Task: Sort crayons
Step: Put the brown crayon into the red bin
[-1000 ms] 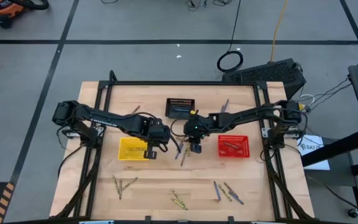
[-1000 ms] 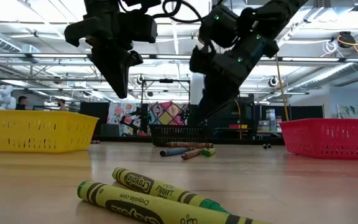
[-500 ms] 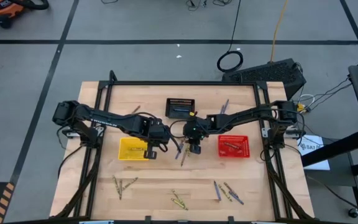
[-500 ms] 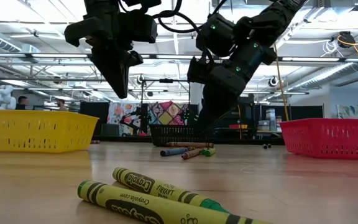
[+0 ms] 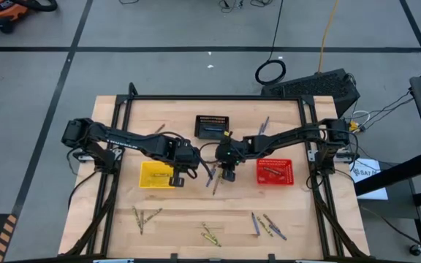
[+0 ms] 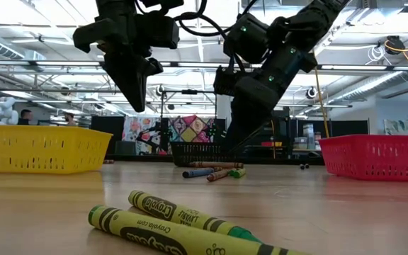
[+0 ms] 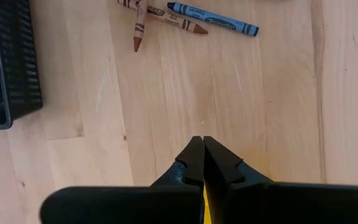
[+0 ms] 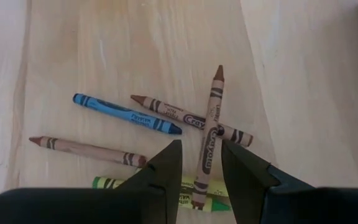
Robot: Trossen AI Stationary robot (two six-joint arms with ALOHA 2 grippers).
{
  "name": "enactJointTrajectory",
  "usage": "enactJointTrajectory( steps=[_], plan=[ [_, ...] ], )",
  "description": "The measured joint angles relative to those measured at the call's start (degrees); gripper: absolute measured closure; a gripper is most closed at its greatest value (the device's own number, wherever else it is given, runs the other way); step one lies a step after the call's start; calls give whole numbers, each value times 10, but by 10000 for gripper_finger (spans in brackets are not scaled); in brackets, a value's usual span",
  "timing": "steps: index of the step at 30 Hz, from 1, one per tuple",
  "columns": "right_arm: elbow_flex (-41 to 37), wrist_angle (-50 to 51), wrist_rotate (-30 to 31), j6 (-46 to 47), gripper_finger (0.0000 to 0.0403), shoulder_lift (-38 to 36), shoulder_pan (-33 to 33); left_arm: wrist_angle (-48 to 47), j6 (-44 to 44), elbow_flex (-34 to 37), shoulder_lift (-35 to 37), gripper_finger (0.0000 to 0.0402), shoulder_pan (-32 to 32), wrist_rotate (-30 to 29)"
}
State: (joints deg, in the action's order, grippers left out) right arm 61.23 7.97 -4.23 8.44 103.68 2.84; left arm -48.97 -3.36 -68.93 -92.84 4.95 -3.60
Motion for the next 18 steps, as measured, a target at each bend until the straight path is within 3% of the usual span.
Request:
enactJointTrajectory(
  steps=[18],
  plan=[
    [0, 8, 26, 14, 303, 28, -7, 0, 0, 0, 0, 400, 0, 0]
  ],
)
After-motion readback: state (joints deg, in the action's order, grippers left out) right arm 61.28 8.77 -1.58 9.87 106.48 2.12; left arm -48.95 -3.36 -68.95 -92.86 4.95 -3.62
